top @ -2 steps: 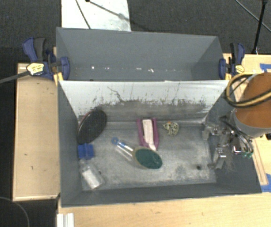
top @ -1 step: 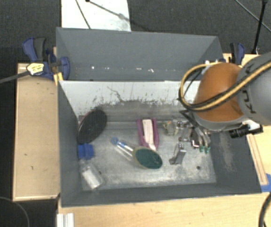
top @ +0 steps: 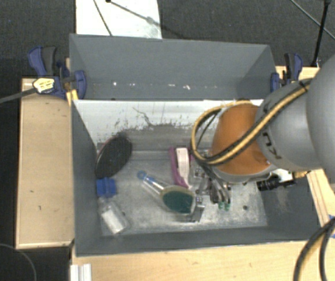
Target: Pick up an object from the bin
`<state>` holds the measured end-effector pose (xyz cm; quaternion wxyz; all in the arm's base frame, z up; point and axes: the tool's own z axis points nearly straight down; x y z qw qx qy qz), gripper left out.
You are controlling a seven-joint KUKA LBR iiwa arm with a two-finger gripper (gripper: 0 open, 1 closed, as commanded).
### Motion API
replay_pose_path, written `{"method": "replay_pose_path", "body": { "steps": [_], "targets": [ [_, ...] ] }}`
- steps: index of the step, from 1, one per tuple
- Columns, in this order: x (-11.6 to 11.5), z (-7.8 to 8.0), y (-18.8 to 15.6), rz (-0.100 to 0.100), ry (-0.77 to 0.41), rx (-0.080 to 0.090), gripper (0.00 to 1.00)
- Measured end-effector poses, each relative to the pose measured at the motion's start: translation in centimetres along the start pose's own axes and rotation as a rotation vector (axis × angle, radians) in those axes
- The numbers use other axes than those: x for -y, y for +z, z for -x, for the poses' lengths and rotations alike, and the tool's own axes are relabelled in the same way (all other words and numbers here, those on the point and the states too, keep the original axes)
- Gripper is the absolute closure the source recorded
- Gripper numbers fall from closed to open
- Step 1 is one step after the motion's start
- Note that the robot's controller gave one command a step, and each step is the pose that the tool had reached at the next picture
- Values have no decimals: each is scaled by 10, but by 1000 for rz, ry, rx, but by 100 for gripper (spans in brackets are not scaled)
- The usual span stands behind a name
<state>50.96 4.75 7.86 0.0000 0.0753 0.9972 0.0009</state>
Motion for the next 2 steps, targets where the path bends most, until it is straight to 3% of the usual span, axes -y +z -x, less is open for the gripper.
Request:
{"method": "replay_pose_path", "body": {
  "steps": [1, 2],
  "targets": [
    [2, 4, -5, 1, 0, 11, 100],
    [18, -7, -139, 0, 49, 10, 100]
  ]
}}
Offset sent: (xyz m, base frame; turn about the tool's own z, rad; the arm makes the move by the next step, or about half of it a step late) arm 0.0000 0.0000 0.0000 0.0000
